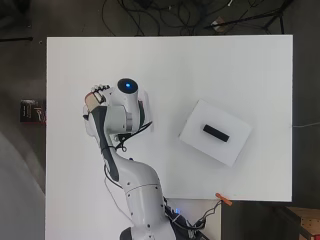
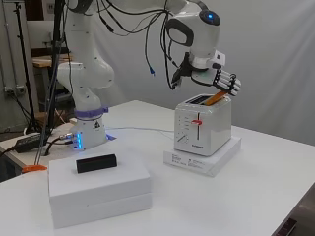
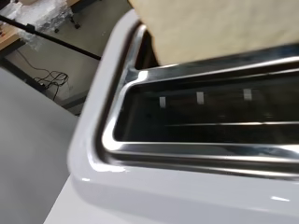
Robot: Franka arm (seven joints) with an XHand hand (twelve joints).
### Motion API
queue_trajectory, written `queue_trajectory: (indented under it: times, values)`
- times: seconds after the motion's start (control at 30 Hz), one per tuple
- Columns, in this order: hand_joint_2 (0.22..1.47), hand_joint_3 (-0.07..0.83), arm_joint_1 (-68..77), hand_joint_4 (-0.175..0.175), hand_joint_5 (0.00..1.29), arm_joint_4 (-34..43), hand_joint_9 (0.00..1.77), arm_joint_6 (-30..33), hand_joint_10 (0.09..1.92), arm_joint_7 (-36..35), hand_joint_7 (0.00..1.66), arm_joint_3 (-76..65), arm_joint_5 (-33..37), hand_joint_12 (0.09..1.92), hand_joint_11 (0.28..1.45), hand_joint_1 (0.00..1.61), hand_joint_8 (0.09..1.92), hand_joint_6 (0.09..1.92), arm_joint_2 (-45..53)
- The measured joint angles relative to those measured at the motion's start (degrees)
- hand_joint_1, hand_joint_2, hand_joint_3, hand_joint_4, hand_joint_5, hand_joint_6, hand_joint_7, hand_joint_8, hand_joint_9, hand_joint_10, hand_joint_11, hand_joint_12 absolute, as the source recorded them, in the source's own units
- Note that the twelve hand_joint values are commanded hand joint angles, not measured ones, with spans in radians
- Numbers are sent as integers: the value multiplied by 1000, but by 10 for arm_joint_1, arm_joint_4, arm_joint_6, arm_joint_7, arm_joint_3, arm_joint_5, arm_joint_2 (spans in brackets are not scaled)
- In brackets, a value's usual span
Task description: Teleoperate dual arm-hand system to toast a bread
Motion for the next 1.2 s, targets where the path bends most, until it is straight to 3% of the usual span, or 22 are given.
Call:
queue_trajectory:
  times: [0.13,0.23,0.6,0.8,0.87,0.93,1.03,1.2]
  values:
    - [988,-3,-93,-52,264,-8,280,19,87,7,224,174,-4,87,323,45,87,87,-42]
    - [965,-9,-76,-67,206,-15,262,36,87,9,197,206,-4,87,325,39,87,87,-85]
    - [1039,2,90,-65,138,-45,430,59,87,18,284,-119,11,87,378,55,87,87,-259]
    - [1020,-2,109,-61,47,-45,541,54,87,30,296,-139,12,87,453,51,87,87,-277]
    - [1025,0,115,-29,335,-48,706,54,87,19,482,-143,20,87,536,66,87,87,-281]
    - [1011,-6,118,8,489,-40,684,34,87,10,493,-150,14,87,524,70,87,87,-277]
    - [992,-9,137,74,528,18,581,-27,87,26,397,-177,-47,87,532,82,87,87,-232]
    - [991,-4,285,110,548,176,579,-137,87,59,409,-239,-168,87,534,51,87,87,-48]
